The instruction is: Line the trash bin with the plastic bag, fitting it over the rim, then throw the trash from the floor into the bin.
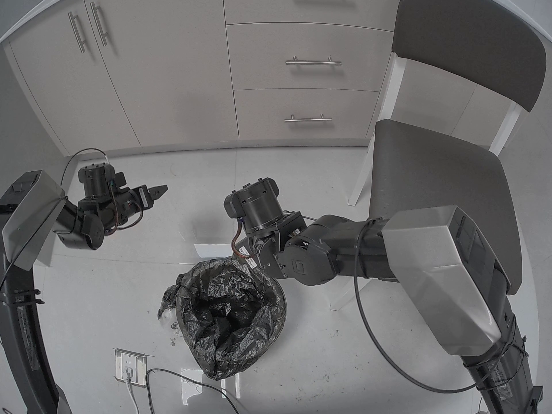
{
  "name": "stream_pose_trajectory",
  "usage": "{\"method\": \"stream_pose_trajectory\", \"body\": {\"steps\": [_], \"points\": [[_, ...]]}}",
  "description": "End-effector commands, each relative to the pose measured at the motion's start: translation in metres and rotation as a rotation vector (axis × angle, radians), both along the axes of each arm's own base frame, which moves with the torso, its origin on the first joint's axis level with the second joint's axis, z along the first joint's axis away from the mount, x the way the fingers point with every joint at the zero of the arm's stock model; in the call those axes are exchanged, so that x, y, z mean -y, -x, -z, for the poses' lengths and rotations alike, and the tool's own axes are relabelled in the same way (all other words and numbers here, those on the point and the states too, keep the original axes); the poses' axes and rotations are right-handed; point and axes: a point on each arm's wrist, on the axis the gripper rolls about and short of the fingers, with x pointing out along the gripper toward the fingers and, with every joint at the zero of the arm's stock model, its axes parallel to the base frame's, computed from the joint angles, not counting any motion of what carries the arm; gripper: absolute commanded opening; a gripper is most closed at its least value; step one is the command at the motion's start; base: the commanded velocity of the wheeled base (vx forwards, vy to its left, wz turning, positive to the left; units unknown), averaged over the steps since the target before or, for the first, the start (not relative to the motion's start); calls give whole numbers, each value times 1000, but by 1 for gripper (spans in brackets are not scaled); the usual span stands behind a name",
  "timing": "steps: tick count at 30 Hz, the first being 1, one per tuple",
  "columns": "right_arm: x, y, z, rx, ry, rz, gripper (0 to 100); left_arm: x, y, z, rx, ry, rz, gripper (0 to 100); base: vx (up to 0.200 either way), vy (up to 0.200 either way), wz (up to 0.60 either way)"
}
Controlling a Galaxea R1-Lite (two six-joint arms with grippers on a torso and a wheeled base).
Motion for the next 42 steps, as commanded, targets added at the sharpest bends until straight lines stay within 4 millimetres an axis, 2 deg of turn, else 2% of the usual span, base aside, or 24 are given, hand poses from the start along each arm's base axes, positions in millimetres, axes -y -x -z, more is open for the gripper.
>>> {"method": "stream_pose_trajectory", "body": {"steps": [1, 4, 5, 6, 7, 9, 13, 15, 17, 19, 22, 35, 36, 42], "points": [[11, -13, -4, 23, -24, 29, 100, -7, -74, 30, -87, 13, -85, 100, 0, 0, 0], [13, -15, -4, 22, -25, 36, 100, -1, -90, 45, -95, -11, -67, 100, 0, 0, 0], [13, -16, -4, 24, -26, 38, 100, 0, -90, 64, -152, -21, -63, 100, 0, 0, 0], [13, -16, -4, 24, -26, 38, 100, 1, -90, 73, -177, -26, -62, 100, 0, 0, 0], [15, -17, -4, 24, -26, 41, 100, 1, -88, 102, -269, -49, -78, 100, 0, 0, 0], [17, -20, -3, 23, -25, 48, 100, 2, -83, 133, -377, -62, -89, 100, 0, 0, 0], [18, -21, -2, 21, -26, 49, 100, 2, -61, 205, -664, -68, -85, 100, 0, 0, 0], [18, -21, -1, 20, -25, 49, 100, 3, -49, 233, -785, -70, -78, 100, 0, 0, 0], [18, -22, 0, 24, -28, 50, 100, 3, -29, 269, -949, -73, -70, 100, 0, 0, 0], [19, -23, -1, 29, -33, 51, 100, 6, -8, 297, -1105, -70, -54, 100, 0, 0, 0], [20, -24, -2, 31, -35, 53, 100, 8, -2, 298, -1172, -65, -48, 100, 0, 0, 0], [21, -25, -4, 34, -38, 56, 100, 9, -5, 297, -1144, -75, -57, 100, 0, 0, 0], [22, -26, -3, 33, -37, 59, 100, 9, -5, 297, -1146, -73, -57, 0, 0, 0, 0], [25, -30, 0, 29, -34, 69, 100, 11, -5, 297, -1146, -76, -55, 0, 0, 0, 0]]}}
